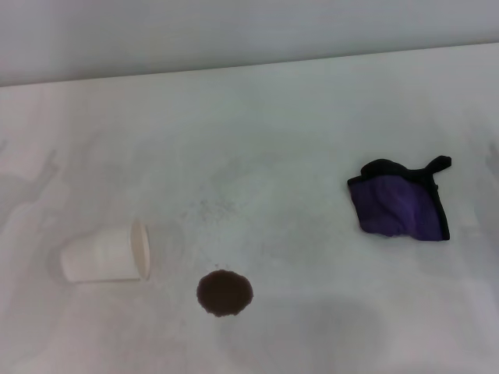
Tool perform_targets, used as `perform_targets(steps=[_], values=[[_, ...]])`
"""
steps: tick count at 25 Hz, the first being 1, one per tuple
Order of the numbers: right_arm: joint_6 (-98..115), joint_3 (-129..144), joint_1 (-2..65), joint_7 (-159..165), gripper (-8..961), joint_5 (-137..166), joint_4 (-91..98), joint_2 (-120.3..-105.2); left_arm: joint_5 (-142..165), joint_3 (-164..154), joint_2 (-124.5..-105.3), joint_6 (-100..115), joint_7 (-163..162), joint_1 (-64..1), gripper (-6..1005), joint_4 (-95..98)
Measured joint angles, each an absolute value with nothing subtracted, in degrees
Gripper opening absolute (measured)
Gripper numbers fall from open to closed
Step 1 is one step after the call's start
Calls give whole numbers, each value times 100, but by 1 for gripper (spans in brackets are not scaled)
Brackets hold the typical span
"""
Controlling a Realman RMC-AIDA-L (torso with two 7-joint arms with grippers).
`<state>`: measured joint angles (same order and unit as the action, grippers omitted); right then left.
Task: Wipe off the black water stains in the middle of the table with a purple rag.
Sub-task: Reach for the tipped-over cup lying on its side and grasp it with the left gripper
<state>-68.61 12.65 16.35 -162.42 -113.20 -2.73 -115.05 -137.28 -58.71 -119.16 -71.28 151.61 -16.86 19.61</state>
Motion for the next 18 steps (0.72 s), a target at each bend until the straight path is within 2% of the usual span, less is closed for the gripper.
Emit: perform_targets(steps=[18], values=[[-6870, 1266, 1634, -16242, 853, -11320, -267, -11505, -13715, -5889, -11912, -7137, 15134, -1703, 889, 1919]])
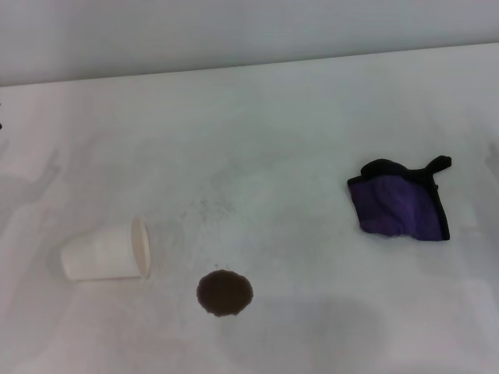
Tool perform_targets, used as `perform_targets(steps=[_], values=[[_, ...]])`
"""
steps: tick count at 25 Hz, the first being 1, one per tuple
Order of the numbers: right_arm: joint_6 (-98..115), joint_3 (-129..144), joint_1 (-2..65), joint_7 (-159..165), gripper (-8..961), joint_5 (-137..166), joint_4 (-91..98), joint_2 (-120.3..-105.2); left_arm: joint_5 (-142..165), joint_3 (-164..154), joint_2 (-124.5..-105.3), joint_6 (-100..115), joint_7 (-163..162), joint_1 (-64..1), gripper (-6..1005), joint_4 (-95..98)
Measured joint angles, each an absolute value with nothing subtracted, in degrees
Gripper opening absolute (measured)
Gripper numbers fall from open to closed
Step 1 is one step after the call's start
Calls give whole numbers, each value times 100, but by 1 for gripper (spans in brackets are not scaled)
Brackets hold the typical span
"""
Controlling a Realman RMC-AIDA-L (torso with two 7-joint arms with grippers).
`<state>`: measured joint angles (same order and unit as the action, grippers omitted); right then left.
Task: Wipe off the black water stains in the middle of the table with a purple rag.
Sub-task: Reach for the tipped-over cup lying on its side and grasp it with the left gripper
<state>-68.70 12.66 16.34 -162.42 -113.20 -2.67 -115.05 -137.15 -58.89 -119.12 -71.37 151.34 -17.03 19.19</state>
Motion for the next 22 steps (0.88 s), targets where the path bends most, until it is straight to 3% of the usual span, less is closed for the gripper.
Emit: perform_targets(steps=[10, 22], values=[[-6859, 1266, 1641, -16242, 855, -11320, -229, -11505, -13158, -5914, -11775, -7067, 13994, -1707, 888, 2311], [-6858, 1265, 1645, -16242, 854, -11321, -264, -11505, -9165, -5841, -11496, -6961, 9934, -1284, 888, 5926]])
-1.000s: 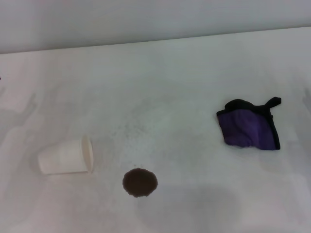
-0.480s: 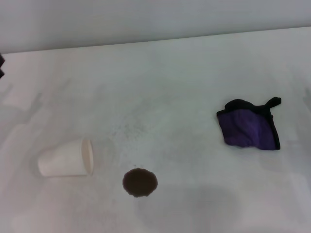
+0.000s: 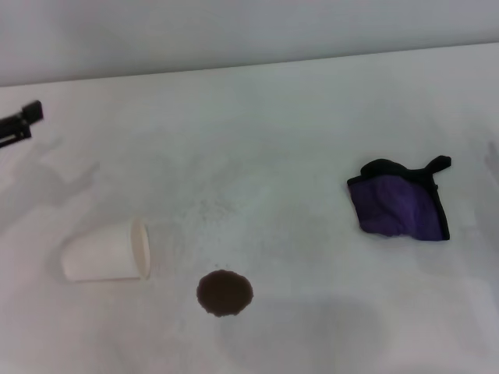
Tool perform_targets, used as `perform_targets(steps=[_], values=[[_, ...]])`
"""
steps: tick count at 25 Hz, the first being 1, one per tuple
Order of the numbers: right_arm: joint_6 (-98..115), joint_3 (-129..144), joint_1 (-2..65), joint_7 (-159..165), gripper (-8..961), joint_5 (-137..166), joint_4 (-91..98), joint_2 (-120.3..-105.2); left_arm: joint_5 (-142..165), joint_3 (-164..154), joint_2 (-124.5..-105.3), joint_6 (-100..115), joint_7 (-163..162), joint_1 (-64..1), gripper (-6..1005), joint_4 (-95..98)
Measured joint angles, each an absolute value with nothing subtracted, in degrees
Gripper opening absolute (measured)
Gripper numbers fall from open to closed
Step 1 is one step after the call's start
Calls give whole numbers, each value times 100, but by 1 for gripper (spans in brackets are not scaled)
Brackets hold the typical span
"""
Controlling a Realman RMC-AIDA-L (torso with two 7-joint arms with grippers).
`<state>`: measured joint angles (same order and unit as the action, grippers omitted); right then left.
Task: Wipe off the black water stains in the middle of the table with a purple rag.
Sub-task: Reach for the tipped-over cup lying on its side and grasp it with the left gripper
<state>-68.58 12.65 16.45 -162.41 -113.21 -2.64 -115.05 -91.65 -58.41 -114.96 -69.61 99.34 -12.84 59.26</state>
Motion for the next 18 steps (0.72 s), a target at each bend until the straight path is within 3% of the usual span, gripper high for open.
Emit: perform_targets(steps=[8, 14, 18], values=[[-6874, 1265, 1710, -16239, 855, -11321, -370, -11520, -6960, -5037, -11380, -8903, 8757, -1758, 889, 7464], [-7005, 1259, 1740, -16201, 855, -11321, -483, -11522, -5828, -4769, -11111, -10335, 8467, -2416, 889, 7769], [-7138, 1257, 1750, -15999, 854, -11320, -507, -11522, -5077, -4789, -11094, -10577, 8470, -2621, 890, 7802]])
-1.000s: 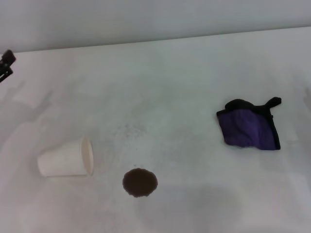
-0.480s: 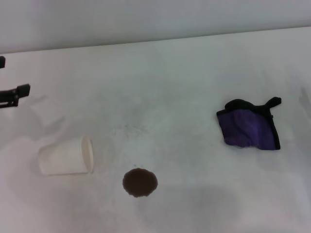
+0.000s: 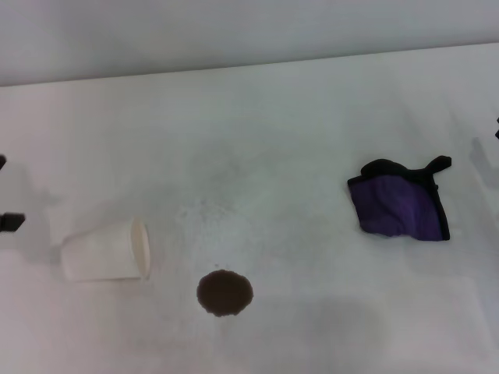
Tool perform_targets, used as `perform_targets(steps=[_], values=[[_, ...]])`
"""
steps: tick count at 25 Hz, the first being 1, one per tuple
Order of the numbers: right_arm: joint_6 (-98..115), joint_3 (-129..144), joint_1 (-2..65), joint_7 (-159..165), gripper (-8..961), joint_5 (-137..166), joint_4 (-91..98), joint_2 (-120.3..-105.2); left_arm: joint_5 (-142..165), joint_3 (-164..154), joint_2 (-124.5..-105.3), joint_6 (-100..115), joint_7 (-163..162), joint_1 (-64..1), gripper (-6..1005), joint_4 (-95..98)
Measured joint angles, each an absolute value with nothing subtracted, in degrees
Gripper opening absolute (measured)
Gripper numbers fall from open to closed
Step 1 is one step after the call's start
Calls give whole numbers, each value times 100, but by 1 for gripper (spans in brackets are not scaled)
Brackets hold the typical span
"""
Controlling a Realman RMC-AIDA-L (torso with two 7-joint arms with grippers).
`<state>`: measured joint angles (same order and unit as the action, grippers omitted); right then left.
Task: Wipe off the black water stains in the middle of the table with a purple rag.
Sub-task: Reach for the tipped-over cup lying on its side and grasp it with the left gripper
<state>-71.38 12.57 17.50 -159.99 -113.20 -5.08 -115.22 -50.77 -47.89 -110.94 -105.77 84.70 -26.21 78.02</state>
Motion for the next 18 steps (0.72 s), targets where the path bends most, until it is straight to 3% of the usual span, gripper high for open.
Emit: perform_targets(steps=[8, 18], values=[[-7246, 1256, 1705, -15850, 854, -11329, -587, -11523, -4467, -4802, -11321, -10542, 9114, -2684, 890, 7772], [-7279, 1256, 1695, -15789, 855, -11330, -652, -11523, -3828, -4952, -11780, -9887, 10059, -2634, 888, 7391]])
